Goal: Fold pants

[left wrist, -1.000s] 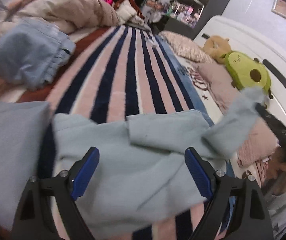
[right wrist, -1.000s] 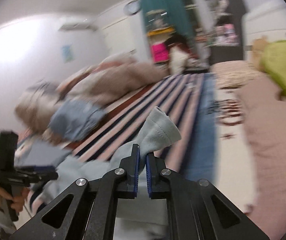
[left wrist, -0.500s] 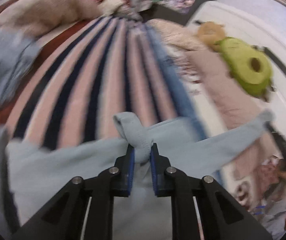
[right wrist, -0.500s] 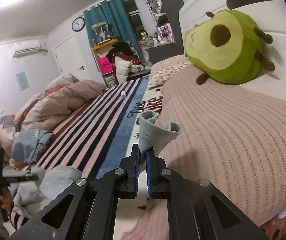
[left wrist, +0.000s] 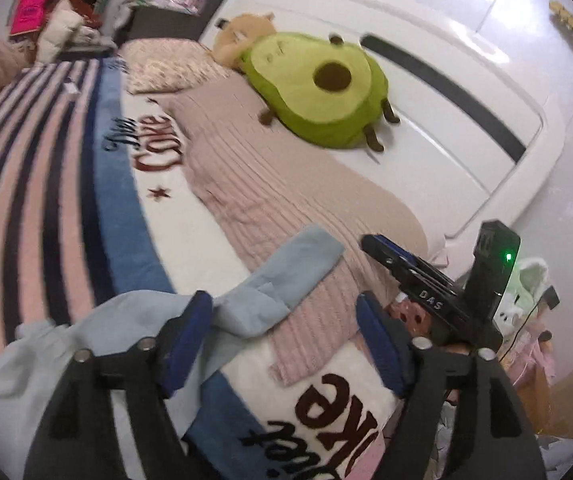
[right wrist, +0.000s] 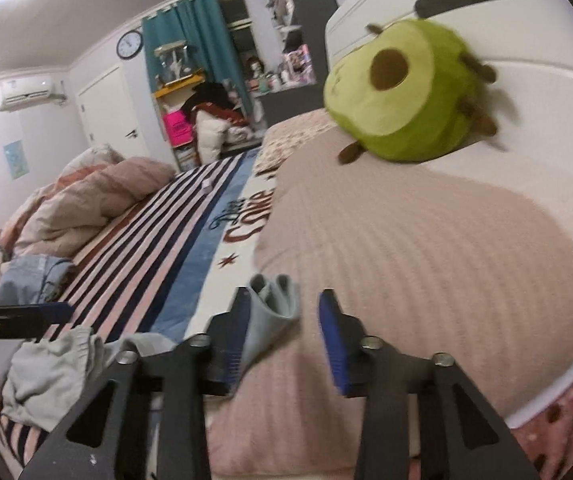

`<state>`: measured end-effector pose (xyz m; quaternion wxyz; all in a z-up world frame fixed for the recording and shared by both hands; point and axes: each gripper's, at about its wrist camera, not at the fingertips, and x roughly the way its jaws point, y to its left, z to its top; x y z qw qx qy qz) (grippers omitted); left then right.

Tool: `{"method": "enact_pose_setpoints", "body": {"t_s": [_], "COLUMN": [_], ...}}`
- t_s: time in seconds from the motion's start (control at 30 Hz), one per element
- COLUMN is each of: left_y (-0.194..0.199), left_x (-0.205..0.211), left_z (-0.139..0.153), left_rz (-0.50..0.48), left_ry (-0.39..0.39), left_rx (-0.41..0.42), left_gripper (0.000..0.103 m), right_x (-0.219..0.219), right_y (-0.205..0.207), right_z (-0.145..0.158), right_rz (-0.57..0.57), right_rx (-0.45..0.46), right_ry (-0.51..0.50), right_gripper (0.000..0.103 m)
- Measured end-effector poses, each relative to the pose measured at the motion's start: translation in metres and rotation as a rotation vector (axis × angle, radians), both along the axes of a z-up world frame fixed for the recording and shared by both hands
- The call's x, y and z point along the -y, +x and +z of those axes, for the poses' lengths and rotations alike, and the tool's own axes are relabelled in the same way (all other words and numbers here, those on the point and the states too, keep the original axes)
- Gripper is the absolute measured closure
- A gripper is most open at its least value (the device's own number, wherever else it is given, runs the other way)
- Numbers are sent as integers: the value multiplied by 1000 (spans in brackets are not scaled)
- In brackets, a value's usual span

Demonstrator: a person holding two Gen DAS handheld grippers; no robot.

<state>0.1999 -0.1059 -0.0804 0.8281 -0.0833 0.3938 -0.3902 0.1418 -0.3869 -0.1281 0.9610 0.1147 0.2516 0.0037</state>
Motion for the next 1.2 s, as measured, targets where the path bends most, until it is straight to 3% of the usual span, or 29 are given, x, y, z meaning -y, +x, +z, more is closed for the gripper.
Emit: {"method": "enact_pose_setpoints", "body": {"t_s": [0.07,0.17,0.23,0.3,0.37,0.43,0.53,0.67,0.77,0.9,0.97,1.0,1.03,1.2], "left_y": [-7,-13,-17,-22,-27,-33,-39,-43,-46,-49,-49,-49,-49,-44], "left_x": [-22,-47,-65,-79,-91,-101,-110,-123,-133,-141,-141,-141,-141,-138], "left_z": [4,0,-11,-19,-25,-29,-34,-39,-39,-38,-38,-40,-41,-51], "left_rz": [52,138,177,196,217,240,262,288,298,304,305,306,305,319], "left_ry": [4,67,86,70,56,50,64,59,42,28,19,17,19,35], "left_rx": [23,55,44,29,22,21,26,25,31,38,38,37,37,19], "left_gripper": [28,28,28,28,28,28,28,28,28,28,28,28,28,28], "right_x": [-2,-26,-50,-70,-86,-103,-129,-153,-160,-136,-122,-115,-105,-71], "right_y": [-8,-6,7,25,40,52,61,71,78,74,79,79,78,50], "right_z": [7,14,7,-7,-29,-51,-66,-69,-62,-39,-34,-32,-31,-18], "right_rz": [21,174,308,411,448,462,384,261,160,114,73,57,35,-7], "right_rx": [26,26,-46,-153,-253,-337,-355,-310,-239,-118,-127,-142,-160,-153], "right_ry": [7,34,72,170,284,324,211,59,-93,-158,-203,-215,-218,-223], "right_gripper": [68,52,51,51,47,41,34,34,40,45,71,92,96,91]}}
